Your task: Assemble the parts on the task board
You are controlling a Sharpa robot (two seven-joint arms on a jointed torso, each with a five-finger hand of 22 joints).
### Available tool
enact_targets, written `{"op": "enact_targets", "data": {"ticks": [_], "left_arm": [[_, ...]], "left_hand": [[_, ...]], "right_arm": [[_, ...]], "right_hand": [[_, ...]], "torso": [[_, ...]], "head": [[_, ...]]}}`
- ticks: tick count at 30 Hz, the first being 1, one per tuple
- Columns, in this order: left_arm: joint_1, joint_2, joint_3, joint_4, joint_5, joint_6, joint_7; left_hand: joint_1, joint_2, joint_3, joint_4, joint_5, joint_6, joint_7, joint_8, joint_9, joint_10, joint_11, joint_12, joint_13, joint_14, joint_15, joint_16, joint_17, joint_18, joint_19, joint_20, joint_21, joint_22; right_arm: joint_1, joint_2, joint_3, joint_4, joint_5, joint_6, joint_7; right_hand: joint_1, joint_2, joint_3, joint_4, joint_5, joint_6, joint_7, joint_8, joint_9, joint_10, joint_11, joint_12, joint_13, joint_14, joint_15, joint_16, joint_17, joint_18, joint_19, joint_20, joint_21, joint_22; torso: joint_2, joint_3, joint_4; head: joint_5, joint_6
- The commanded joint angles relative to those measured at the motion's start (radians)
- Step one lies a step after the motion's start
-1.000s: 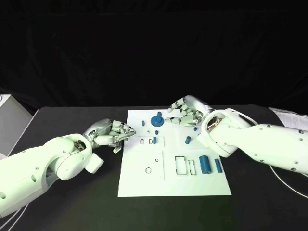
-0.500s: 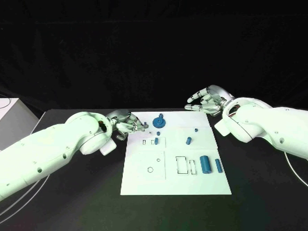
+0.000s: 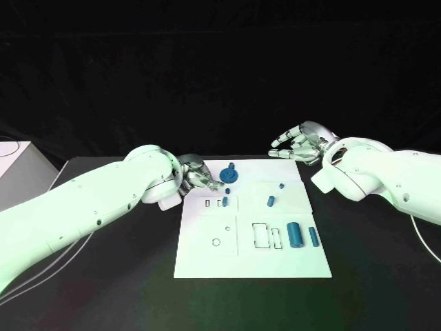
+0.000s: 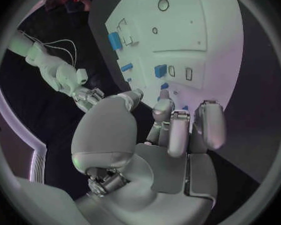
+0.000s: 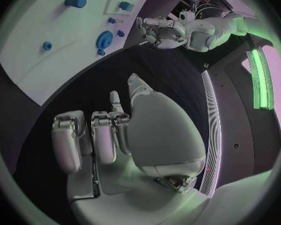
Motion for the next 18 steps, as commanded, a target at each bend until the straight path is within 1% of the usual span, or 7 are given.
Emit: {"op": "enact_targets", "data": {"ticks": [1, 2, 4, 6, 10, 14, 18], "left_arm": [[0.01, 0.025, -0.006, -0.028, -0.063, 0.071, -0.042], [0.013, 0.033, -0.007, -0.036, -0.067, 0.076, -0.044], [0.017, 0.047, -0.01, -0.051, -0.072, 0.087, -0.046], [0.021, 0.059, -0.011, -0.064, -0.075, 0.097, -0.048], [0.025, 0.077, -0.012, -0.082, -0.073, 0.108, -0.049], [0.026, 0.088, -0.013, -0.094, -0.069, 0.114, -0.049], [0.027, 0.099, -0.013, -0.106, -0.064, 0.122, -0.048]], "left_hand": [[-0.016, 0.001, -0.011, 0.0, -0.005, 0.0, -0.007, 0.005, -0.001, 0.01, -0.001, 0.008, 0.007, 0.089, -0.009, 0.007, 0.226, -0.009, 0.009, -0.001, 0.009, 0.009], [-0.019, 0.001, -0.013, 0.0, -0.005, 0.001, -0.008, 0.005, -0.001, 0.011, -0.001, 0.009, 0.008, 0.09, -0.01, 0.009, 0.228, -0.009, 0.009, -0.001, 0.01, 0.011], [-0.028, 0.002, -0.021, 0.0, -0.005, 0.001, -0.008, 0.006, -0.001, 0.012, -0.002, 0.01, 0.009, 0.091, -0.01, 0.01, 0.231, -0.01, 0.012, -0.002, 0.013, 0.016], [-0.032, 0.004, -0.025, 0.0, -0.005, 0.002, -0.009, 0.007, -0.001, 0.014, -0.002, 0.012, 0.011, 0.092, -0.01, 0.012, 0.233, -0.011, 0.014, -0.002, 0.015, 0.02], [-0.036, 0.005, -0.028, 0.0, -0.005, 0.002, -0.01, 0.008, -0.001, 0.014, -0.002, 0.012, 0.011, 0.092, -0.011, 0.012, 0.234, -0.011, 0.014, -0.002, 0.016, 0.021], [-0.037, 0.006, -0.029, 0.0, -0.005, 0.002, -0.01, 0.008, -0.001, 0.012, -0.003, 0.01, 0.008, 0.092, -0.011, 0.012, 0.233, -0.011, 0.015, -0.002, 0.016, 0.022], [-0.038, 0.007, -0.031, -0.001, -0.005, 0.004, -0.011, 0.01, 0.0, 0.012, -0.003, 0.01, 0.007, 0.092, -0.011, 0.012, 0.234, -0.012, 0.016, -0.002, 0.018, 0.024]], "right_arm": [[0.0, 0.003, 0.0, -0.003, -0.023, 0.032, -0.006], [0.0, 0.003, 0.0, -0.003, -0.025, 0.032, -0.007], [0.0, 0.005, 0.0, -0.005, -0.03, 0.033, -0.009], [0.0, 0.009, 0.0, -0.007, -0.032, 0.034, -0.011], [-0.001, 0.016, 0.0, -0.012, -0.037, 0.035, -0.014], [-0.001, 0.02, 0.0, -0.014, -0.039, 0.036, -0.016], [-0.001, 0.024, 0.0, -0.015, -0.041, 0.038, -0.019]], "right_hand": [[0.001, -0.01, -0.002, 0.001, 0.006, -0.008, 0.001, 0.006, 0.001, 0.084, 0.006, -0.004, 0.247, 0.087, 0.003, -0.005, 0.202, -0.007, 0.105, 0.002, 0.004, 0.263], [0.001, -0.01, -0.002, 0.001, 0.006, -0.008, 0.001, 0.006, 0.001, 0.084, 0.006, -0.004, 0.247, 0.087, 0.003, -0.005, 0.202, -0.007, 0.105, 0.002, 0.004, 0.263], [0.0, -0.011, -0.002, 0.002, 0.006, -0.008, 0.001, 0.006, 0.001, 0.084, 0.006, -0.004, 0.247, 0.087, 0.003, -0.005, 0.202, -0.007, 0.105, 0.002, 0.004, 0.263], [-0.002, -0.012, -0.003, 0.004, 0.009, -0.009, 0.001, 0.006, 0.001, 0.085, 0.006, -0.003, 0.248, 0.087, 0.004, -0.005, 0.202, -0.007, 0.105, 0.002, 0.004, 0.263], [-0.004, -0.012, -0.003, 0.005, 0.012, -0.009, 0.001, 0.007, 0.001, 0.084, 0.006, -0.004, 0.247, 0.087, 0.004, -0.005, 0.202, -0.007, 0.105, 0.002, 0.004, 0.263], [-0.004, -0.012, -0.003, 0.005, 0.012, -0.009, 0.001, 0.007, 0.001, 0.084, 0.006, -0.004, 0.247, 0.087, 0.004, -0.005, 0.202, -0.007, 0.105, 0.002, 0.004, 0.263], [-0.005, -0.012, -0.004, 0.006, 0.014, -0.009, 0.001, 0.007, 0.001, 0.085, 0.006, -0.004, 0.247, 0.087, 0.004, -0.005, 0.202, -0.007, 0.105, 0.002, 0.004, 0.263]], "torso": [[0.001, 0.0009, 0.0001], [0.002, 0.0014, -0.0012], [0.004, 0.0013, -0.0025], [0.004, 0.001, -0.0022], [0.003, 0.0035, -0.002], [0.005, 0.0006, -0.0016], [0.008, 0.0007, -0.001]], "head": [[-0.001, -0.002], [-0.008, -0.001], [-0.015, 0.001], [-0.015, 0.006], [-0.015, 0.008], [-0.022, 0.006], [-0.025, 0.003]]}}
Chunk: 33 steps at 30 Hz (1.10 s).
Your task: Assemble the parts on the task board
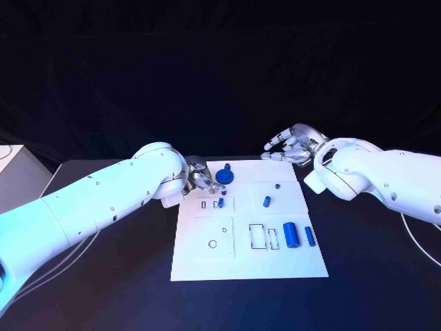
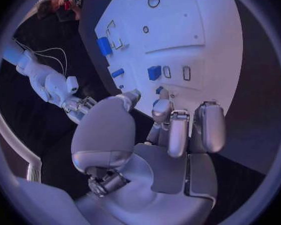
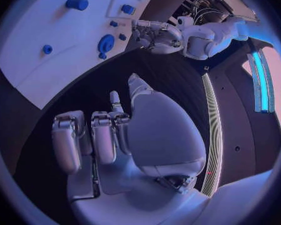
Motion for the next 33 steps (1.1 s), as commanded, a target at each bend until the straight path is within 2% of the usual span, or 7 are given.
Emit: {"op": "enact_targets", "data": {"ticks": [1, 5, 6, 13, 17, 25, 33], "left_arm": [[0.002, 0.012, 0.0, -0.011, -0.002, 0.042, -0.005], [0.001, 0.022, -0.002, -0.021, 0.005, 0.046, -0.004], [0.001, 0.024, -0.002, -0.023, 0.008, 0.049, -0.003], [0.0, 0.036, -0.007, -0.032, 0.024, 0.067, -0.002], [0.0, 0.039, -0.01, -0.036, 0.028, 0.076, -0.001], [0.0, 0.039, -0.014, -0.04, 0.026, 0.089, -0.003], [0.0, 0.037, -0.015, -0.038, 0.019, 0.1, -0.004]], "left_hand": [[-0.01, 0.002, -0.008, -0.003, -0.004, 0.003, -0.008, 0.008, 0.001, 0.006, -0.004, 0.004, 0.001, 0.094, -0.006, 0.005, 0.235, -0.012, 0.005, 0.001, 0.005, 0.002], [0.01, 0.006, -0.007, -0.007, -0.004, 0.007, -0.011, 0.015, 0.004, 0.006, -0.007, 0.004, 0.001, 0.094, -0.008, 0.005, 0.235, -0.012, 0.005, -0.001, 0.006, 0.004], [0.017, 0.007, -0.005, -0.008, -0.004, 0.006, -0.012, 0.016, 0.004, 0.006, -0.007, 0.004, 0.001, 0.094, -0.009, 0.005, 0.235, -0.012, 0.005, -0.001, 0.007, 0.004], [0.041, 0.004, 0.0, -0.008, -0.004, 0.013, -0.014, 0.028, 0.01, 0.007, -0.009, 0.006, 0.004, 0.094, -0.01, 0.006, 0.236, -0.012, 0.005, -0.002, 0.008, 0.006], [0.048, 0.002, -0.001, -0.007, -0.004, 0.021, -0.017, 0.04, 0.018, 0.009, -0.012, 0.007, 0.006, 0.095, -0.012, 0.007, 0.237, -0.012, 0.005, -0.003, 0.009, 0.008], [0.056, 0.0, -0.002, -0.006, -0.004, 0.029, -0.022, 0.057, 0.032, 0.009, -0.016, 0.007, 0.006, 0.095, -0.016, 0.007, 0.238, -0.013, 0.005, -0.005, 0.011, 0.01], [0.059, 0.002, -0.004, -0.005, -0.004, 0.034, -0.028, 0.078, 0.051, 0.013, -0.021, 0.008, 0.01, 0.096, -0.02, 0.008, 0.239, -0.013, 0.005, -0.008, 0.012, 0.012]], "right_arm": [[0.0, 0.004, 0.0, -0.001, -0.017, 0.019, -0.004], [-0.001, 0.007, 0.0, -0.001, -0.019, 0.02, -0.006], [-0.001, 0.008, 0.0, -0.001, -0.019, 0.021, -0.006], [-0.001, 0.011, 0.0, -0.001, -0.022, 0.024, -0.008], [-0.001, 0.012, 0.001, -0.001, -0.023, 0.025, -0.008], [-0.001, 0.013, 0.001, -0.001, -0.024, 0.028, -0.009], [-0.001, 0.013, 0.001, -0.002, -0.024, 0.032, -0.011]], "right_hand": [[-0.001, -0.008, -0.001, 0.003, 0.003, -0.009, 0.001, 0.007, 0.001, 0.085, 0.006, -0.003, 0.247, 0.087, 0.004, -0.005, 0.202, -0.007, 0.105, 0.002, 0.004, 0.263], [-0.001, -0.008, -0.001, 0.003, 0.003, -0.009, 0.001, 0.007, 0.001, 0.085, 0.006, -0.003, 0.247, 0.087, 0.004, -0.005, 0.202, -0.007, 0.105, 0.002, 0.004, 0.263], [-0.001, -0.008, -0.001, 0.003, 0.003, -0.009, 0.001, 0.007, 0.001, 0.084, 0.006, -0.004, 0.247, 0.087, 0.004, -0.005, 0.202, -0.007, 0.105, 0.002, 0.004, 0.263], [-0.002, -0.008, -0.001, 0.004, 0.004, -0.009, 0.001, 0.007, 0.001, 0.084, 0.006, -0.004, 0.247, 0.087, 0.004, -0.005, 0.202, -0.007, 0.105, 0.002, 0.004, 0.263], [-0.002, -0.008, -0.001, 0.004, 0.004, -0.009, 0.001, 0.007, 0.001, 0.084, 0.006, -0.004, 0.247, 0.087, 0.004, -0.005, 0.202, -0.007, 0.105, 0.002, 0.004, 0.263], [-0.005, -0.009, -0.002, 0.006, 0.006, -0.009, 0.001, 0.007, 0.001, 0.084, 0.006, -0.004, 0.246, 0.087, 0.004, -0.005, 0.201, -0.007, 0.105, 0.003, 0.004, 0.263], [-0.005, -0.009, -0.002, 0.006, 0.006, -0.009, 0.001, 0.007, 0.001, 0.084, 0.006, -0.004, 0.246, 0.087, 0.004, -0.005, 0.201, -0.007, 0.105, 0.003, 0.004, 0.263]], "torso": [[0.003, -0.0014, 0.0011], [0.005, -0.0013, 0.0013], [0.006, -0.0003, -0.0005], [0.012, 0.0008, -0.0043], [0.014, 0.0034, -0.0071], [0.011, 0.0021, -0.0032], [0.011, 0.0016, -0.0028]], "head": [[-0.003, -0.005], [-0.007, -0.006], [-0.007, -0.008], [-0.011, -0.01], [-0.011, -0.011], [-0.011, -0.018], [-0.009, -0.02]]}}
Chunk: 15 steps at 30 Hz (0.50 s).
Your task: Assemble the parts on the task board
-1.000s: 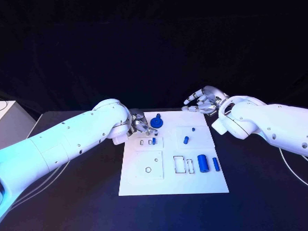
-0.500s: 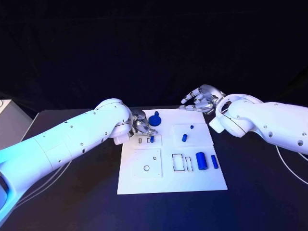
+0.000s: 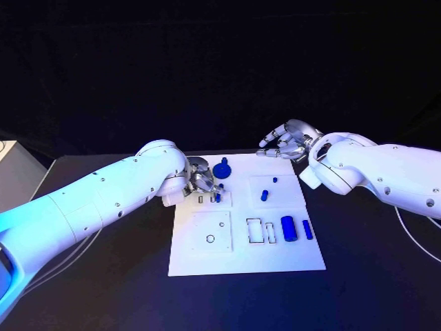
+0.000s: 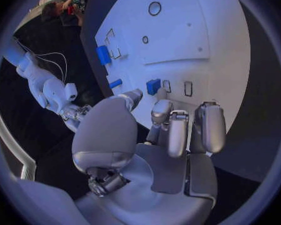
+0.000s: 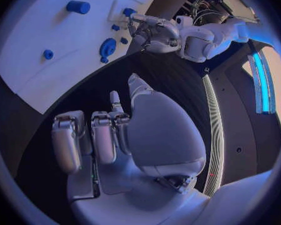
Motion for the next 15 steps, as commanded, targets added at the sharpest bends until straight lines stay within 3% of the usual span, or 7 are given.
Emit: {"op": "enact_targets", "data": {"ticks": [1, 15], "left_arm": [[0.0, 0.001, 0.0, 0.001, 0.002, 0.031, -0.001], [0.0, 0.005, -0.001, -0.001, 0.02, 0.042, 0.001]], "left_hand": [[0.01, 0.003, -0.004, 0.001, -0.004, 0.007, -0.002, 0.006, 0.005, 0.0, -0.009, 0.005, 0.001, 0.095, -0.006, 0.004, 0.239, -0.013, 0.002, -0.005, 0.004, 0.0], [0.031, 0.003, -0.002, -0.004, -0.004, -0.001, -0.012, 0.04, 0.046, 0.0, -0.018, 0.0, -0.002, 0.096, -0.014, 0.004, 0.24, -0.014, 0.004, -0.012, 0.006, 0.006]], "right_arm": [[0.0, 0.001, 0.001, -0.001, -0.011, 0.018, 0.0], [-0.001, 0.004, 0.001, -0.003, -0.011, 0.021, -0.003]], "right_hand": [[-0.006, -0.01, -0.002, 0.007, 0.007, -0.009, 0.001, 0.003, 0.002, 0.085, 0.006, -0.003, 0.247, 0.087, 0.004, -0.005, 0.202, -0.007, 0.105, 0.003, 0.004, 0.263], [-0.007, -0.009, -0.002, 0.007, 0.008, -0.009, 0.0, 0.003, 0.002, 0.085, 0.006, -0.003, 0.248, 0.087, 0.004, -0.005, 0.202, -0.007, 0.105, 0.003, 0.004, 0.263]], "torso": [[0.0, -0.0006, 0.0007], [0.0, -0.0009, 0.0021]], "head": [[0.0, -0.001], [-0.003, -0.003]]}}
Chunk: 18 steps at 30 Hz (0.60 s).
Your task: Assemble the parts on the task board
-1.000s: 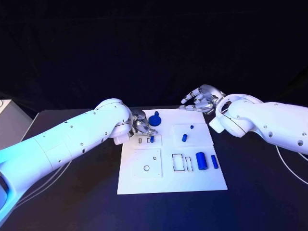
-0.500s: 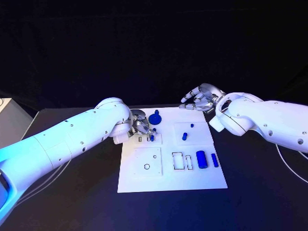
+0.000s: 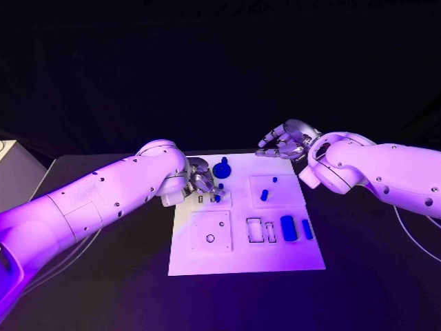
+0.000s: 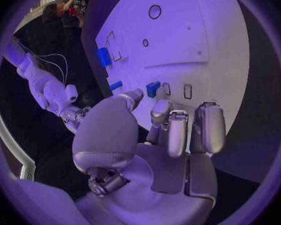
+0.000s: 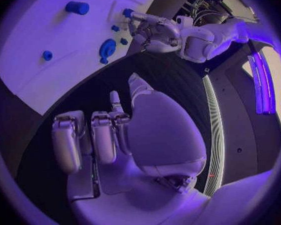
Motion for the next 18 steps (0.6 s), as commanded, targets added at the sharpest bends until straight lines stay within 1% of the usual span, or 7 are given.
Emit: {"op": "enact_targets", "data": {"ticks": [1, 7, 10, 18], "left_arm": [[0.0, 0.004, 0.0, -0.001, 0.017, 0.023, 0.003], [-0.001, 0.008, 0.0, -0.006, 0.021, 0.022, 0.004], [-0.001, 0.009, -0.001, -0.009, 0.024, 0.02, 0.004], [-0.002, 0.011, -0.002, -0.014, 0.034, 0.006, 0.007]], "left_hand": [[0.009, 0.0, -0.002, -0.004, -0.004, -0.001, -0.004, 0.005, 0.004, -0.001, -0.009, 0.0, -0.003, 0.096, -0.006, 0.004, 0.24, -0.014, 0.0, -0.008, 0.006, 0.0], [0.017, 0.001, 0.001, -0.005, -0.004, -0.004, -0.005, 0.009, 0.011, -0.002, -0.01, -0.001, -0.005, 0.096, -0.007, 0.004, 0.24, -0.014, 0.0, -0.009, 0.006, 0.001], [0.02, 0.001, 0.002, -0.005, -0.004, -0.005, -0.006, 0.01, 0.013, -0.003, -0.01, -0.003, -0.006, 0.096, -0.008, 0.004, 0.239, -0.014, 0.0, -0.01, 0.006, 0.0], [0.026, 0.004, 0.006, -0.005, -0.004, -0.008, -0.006, 0.013, 0.018, -0.004, -0.011, -0.004, -0.008, 0.095, -0.008, 0.003, 0.238, -0.014, -0.001, -0.01, 0.005, 0.0]], "right_arm": [[-0.001, 0.001, 0.0, -0.001, -0.01, 0.015, 0.0], [-0.001, 0.002, 0.0, 0.0, -0.01, 0.016, -0.001], [-0.001, 0.002, 0.0, 0.0, -0.01, 0.016, -0.001], [-0.001, 0.004, 0.0, 0.0, -0.01, 0.019, -0.002]], "right_hand": [[-0.002, -0.004, 0.0, 0.004, 0.004, -0.009, 0.001, 0.003, 0.001, 0.085, 0.006, -0.003, 0.248, 0.087, 0.004, -0.005, 0.202, -0.007, 0.105, 0.003, 0.004, 0.263], [-0.002, -0.004, 0.0, 0.004, 0.004, -0.009, 0.001, 0.003, 0.001, 0.085, 0.006, -0.003, 0.248, 0.087, 0.004, -0.005, 0.202, -0.007, 0.105, 0.003, 0.004, 0.263], [-0.003, -0.003, 0.001, 0.005, 0.004, -0.008, 0.0, 0.004, 0.001, 0.087, 0.006, -0.002, 0.249, 0.087, 0.004, -0.005, 0.201, -0.007, 0.105, 0.003, 0.004, 0.263], [-0.003, -0.003, 0.001, 0.005, 0.004, -0.008, 0.0, 0.004, 0.001, 0.087, 0.006, -0.002, 0.249, 0.087, 0.004, -0.005, 0.201, -0.007, 0.105, 0.003, 0.004, 0.263]], "torso": [[0.001, -0.0005, 0.0005], [0.002, -0.0002, 0.0001], [0.002, -0.0006, 0.0009], [0.001, -0.0001, 0.0021]], "head": [[-0.002, -0.001], [-0.003, -0.003], [-0.005, -0.005], [-0.007, -0.009]]}}
